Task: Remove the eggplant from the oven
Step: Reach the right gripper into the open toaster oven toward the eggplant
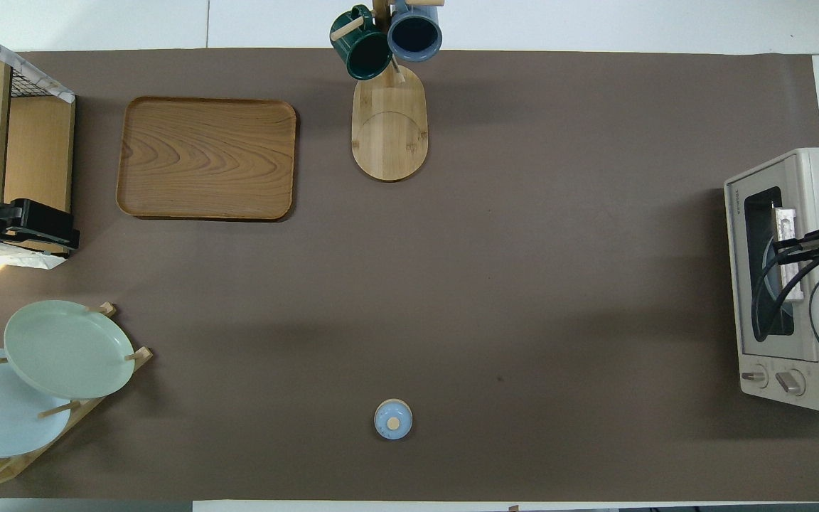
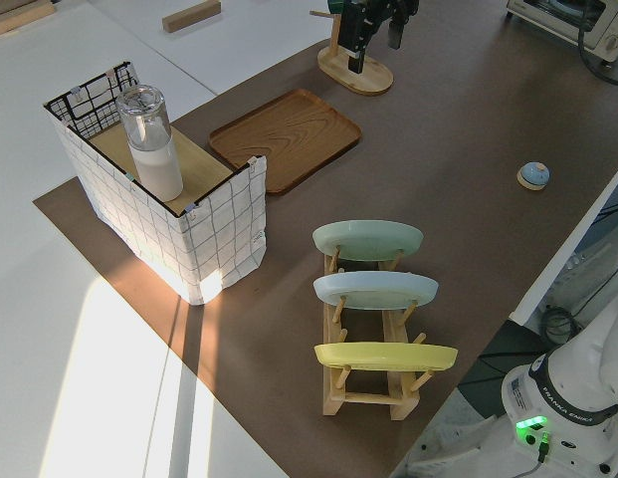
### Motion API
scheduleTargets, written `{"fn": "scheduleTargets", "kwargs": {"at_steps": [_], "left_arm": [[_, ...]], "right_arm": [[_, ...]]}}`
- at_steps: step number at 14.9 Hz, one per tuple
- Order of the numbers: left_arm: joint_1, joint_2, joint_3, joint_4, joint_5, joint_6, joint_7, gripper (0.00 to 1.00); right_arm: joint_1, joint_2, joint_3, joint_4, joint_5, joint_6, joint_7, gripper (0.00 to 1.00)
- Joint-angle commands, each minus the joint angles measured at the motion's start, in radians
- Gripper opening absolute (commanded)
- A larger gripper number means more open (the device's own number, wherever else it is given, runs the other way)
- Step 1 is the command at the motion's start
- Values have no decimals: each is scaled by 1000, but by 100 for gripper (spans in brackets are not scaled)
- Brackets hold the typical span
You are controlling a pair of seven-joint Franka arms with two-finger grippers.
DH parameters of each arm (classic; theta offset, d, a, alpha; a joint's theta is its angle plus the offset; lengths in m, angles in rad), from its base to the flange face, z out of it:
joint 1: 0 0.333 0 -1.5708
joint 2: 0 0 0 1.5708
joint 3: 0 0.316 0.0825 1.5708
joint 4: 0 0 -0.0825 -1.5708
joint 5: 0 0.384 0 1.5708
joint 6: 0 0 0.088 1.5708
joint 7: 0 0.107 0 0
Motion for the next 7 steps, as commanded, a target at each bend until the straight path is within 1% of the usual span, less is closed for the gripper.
{"fn": "scheduleTargets", "kwargs": {"at_steps": [1, 5, 7], "left_arm": [[9, 1, -7, 2, 18, -3, -6, 100], [9, 1, -7, 2, 18, -3, -6, 100], [9, 3, -7, 2, 18, -3, -6, 100]], "right_arm": [[4, 18, 11, -27, -102, 22, 106, 0], [-5, 45, 10, -50, -129, 73, 126, 0], [1, 44, 11, -75, -188, 80, 122, 0]]}}
